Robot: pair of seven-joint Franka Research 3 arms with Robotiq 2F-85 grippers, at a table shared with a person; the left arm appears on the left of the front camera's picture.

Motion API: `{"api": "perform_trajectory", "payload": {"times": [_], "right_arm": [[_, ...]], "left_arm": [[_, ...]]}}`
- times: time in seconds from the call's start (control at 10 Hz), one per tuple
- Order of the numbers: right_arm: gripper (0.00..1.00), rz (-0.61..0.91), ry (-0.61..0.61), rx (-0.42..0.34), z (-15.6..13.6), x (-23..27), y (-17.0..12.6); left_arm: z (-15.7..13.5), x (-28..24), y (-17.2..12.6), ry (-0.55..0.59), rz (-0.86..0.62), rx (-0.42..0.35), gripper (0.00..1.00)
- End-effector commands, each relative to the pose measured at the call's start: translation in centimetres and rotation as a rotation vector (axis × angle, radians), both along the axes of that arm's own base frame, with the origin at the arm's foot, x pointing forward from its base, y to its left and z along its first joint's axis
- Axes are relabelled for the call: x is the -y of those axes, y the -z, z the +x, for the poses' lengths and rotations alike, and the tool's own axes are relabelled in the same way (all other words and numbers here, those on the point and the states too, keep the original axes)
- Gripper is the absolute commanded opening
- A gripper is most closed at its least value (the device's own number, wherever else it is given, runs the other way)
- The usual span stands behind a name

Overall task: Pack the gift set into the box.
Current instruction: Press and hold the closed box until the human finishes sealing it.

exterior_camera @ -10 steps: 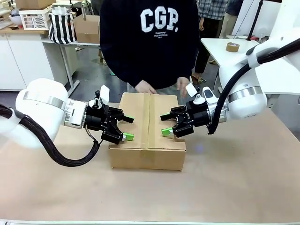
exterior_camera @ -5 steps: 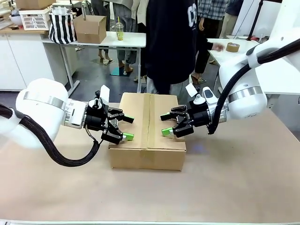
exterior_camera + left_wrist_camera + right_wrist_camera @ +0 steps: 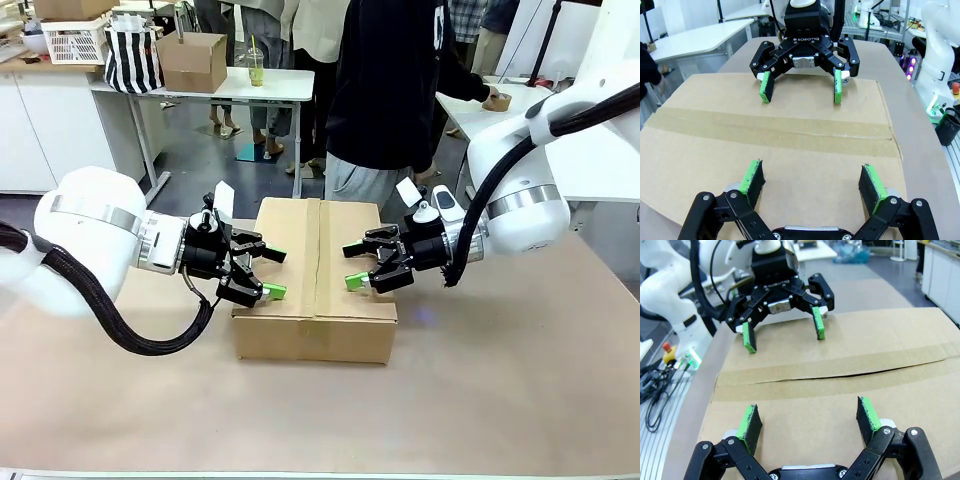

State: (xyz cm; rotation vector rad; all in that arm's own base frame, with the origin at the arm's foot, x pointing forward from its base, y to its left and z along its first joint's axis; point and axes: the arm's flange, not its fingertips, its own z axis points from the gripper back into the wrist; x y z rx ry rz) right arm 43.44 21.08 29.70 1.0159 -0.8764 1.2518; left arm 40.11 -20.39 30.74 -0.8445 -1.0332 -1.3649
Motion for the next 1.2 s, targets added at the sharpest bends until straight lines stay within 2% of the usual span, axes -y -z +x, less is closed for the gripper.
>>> {"api": "perform_trajectory", "payload": {"times": [0.0, 1.1], "right_arm": [[1.00, -0.002, 0.002, -0.008, -0.05, 0.07, 0.34], [1.00, -0.002, 0.002, -0.008, -0.05, 0.07, 0.34]], "left_arm": [[-0.33, -0.08, 0.23, -0.013, 0.004, -0.001, 1.00], [-0.33, -0.08, 0.23, -0.013, 0.004, -0.001, 1.00]]}}
